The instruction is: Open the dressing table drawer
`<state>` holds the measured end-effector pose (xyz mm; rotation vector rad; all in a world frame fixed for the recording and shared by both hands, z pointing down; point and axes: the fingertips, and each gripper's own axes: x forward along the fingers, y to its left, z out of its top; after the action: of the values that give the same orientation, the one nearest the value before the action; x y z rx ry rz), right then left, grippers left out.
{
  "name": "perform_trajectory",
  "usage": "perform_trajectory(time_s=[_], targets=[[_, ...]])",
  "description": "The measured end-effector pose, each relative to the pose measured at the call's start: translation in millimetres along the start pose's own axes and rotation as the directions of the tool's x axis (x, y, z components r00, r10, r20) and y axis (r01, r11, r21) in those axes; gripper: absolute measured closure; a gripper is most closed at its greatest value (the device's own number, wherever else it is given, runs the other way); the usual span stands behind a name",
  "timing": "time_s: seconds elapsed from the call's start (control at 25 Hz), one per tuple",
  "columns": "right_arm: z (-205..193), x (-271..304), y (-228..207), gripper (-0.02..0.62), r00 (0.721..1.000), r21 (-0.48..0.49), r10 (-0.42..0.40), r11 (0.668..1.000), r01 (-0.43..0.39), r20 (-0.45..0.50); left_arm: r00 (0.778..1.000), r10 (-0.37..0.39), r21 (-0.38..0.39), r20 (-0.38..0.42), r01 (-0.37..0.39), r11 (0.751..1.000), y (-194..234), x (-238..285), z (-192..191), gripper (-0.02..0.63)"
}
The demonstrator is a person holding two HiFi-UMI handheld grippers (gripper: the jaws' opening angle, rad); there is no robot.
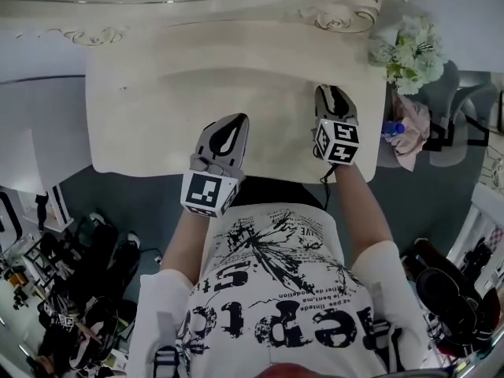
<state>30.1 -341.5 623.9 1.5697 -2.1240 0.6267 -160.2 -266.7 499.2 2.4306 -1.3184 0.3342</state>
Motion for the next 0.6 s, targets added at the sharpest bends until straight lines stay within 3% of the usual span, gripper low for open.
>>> perform_trajectory(time_s=[0.6], targets=[[-3.0, 4.5, -3.9, 0.488, 0.999, -0.004, -0.021, 1.0, 0.021, -0.038, 1.0, 0.001, 0.017, -0.023, 0.0, 1.0, -17.0, 2.9, -5.2, 0.586]])
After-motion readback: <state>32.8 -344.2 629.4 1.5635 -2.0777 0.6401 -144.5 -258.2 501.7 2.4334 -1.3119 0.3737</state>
